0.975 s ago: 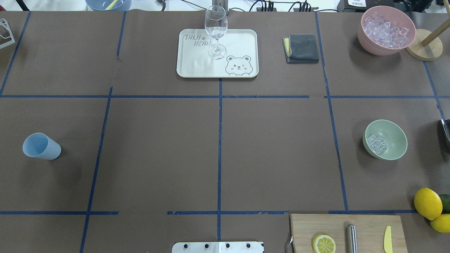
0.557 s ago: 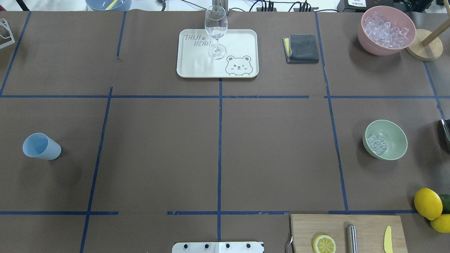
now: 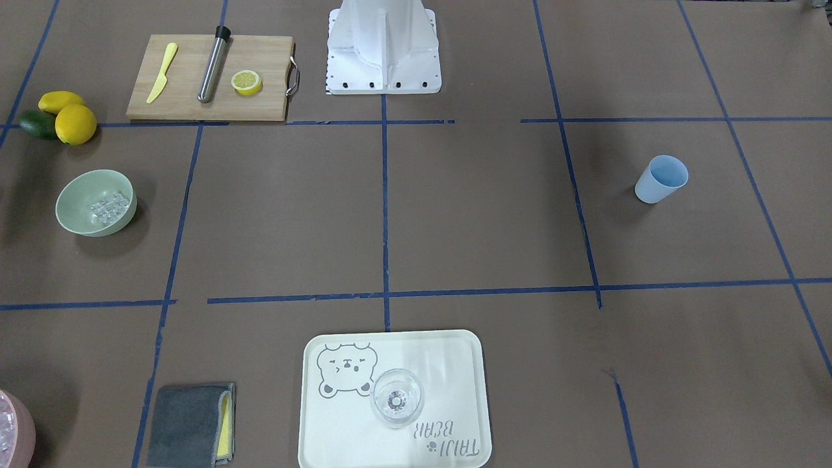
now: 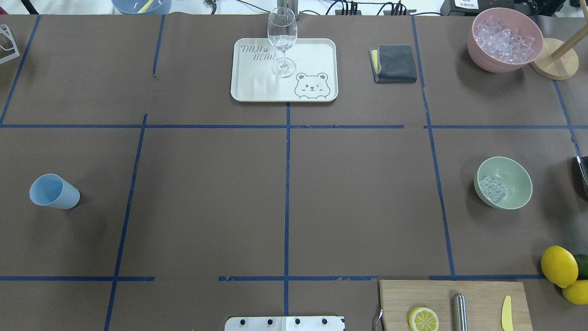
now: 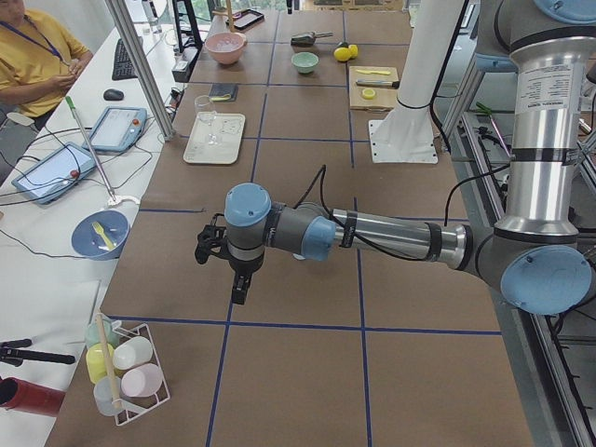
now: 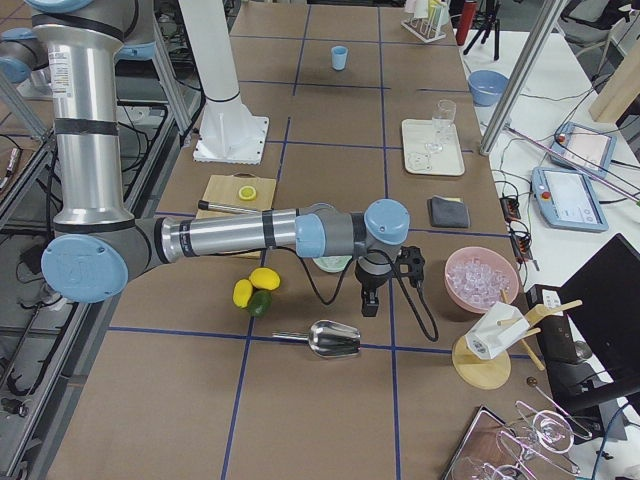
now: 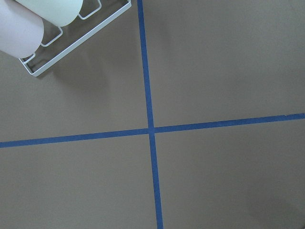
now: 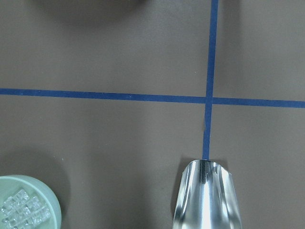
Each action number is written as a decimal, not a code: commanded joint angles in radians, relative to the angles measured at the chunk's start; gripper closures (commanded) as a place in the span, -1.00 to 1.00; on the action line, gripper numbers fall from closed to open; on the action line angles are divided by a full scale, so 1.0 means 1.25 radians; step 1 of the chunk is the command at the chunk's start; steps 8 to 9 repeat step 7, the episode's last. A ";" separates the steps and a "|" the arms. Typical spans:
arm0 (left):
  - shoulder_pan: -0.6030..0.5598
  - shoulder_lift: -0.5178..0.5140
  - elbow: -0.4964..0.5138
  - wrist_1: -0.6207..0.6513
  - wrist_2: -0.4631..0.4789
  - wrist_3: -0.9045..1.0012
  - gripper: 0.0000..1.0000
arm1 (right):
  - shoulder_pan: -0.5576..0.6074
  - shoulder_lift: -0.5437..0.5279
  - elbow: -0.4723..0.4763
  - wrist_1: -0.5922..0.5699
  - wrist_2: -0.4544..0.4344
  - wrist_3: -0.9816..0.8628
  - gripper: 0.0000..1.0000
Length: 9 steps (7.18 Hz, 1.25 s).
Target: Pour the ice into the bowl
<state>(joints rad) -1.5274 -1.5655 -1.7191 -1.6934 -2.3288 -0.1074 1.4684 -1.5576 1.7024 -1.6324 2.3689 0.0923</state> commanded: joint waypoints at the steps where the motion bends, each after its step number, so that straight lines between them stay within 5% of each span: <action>1: 0.003 -0.026 0.008 0.026 -0.015 0.000 -1.00 | -0.004 0.001 0.001 0.004 -0.003 0.001 -1.00; 9: 0.008 -0.013 -0.005 0.029 -0.015 0.000 -1.00 | -0.020 0.001 0.008 0.008 -0.002 0.001 -1.00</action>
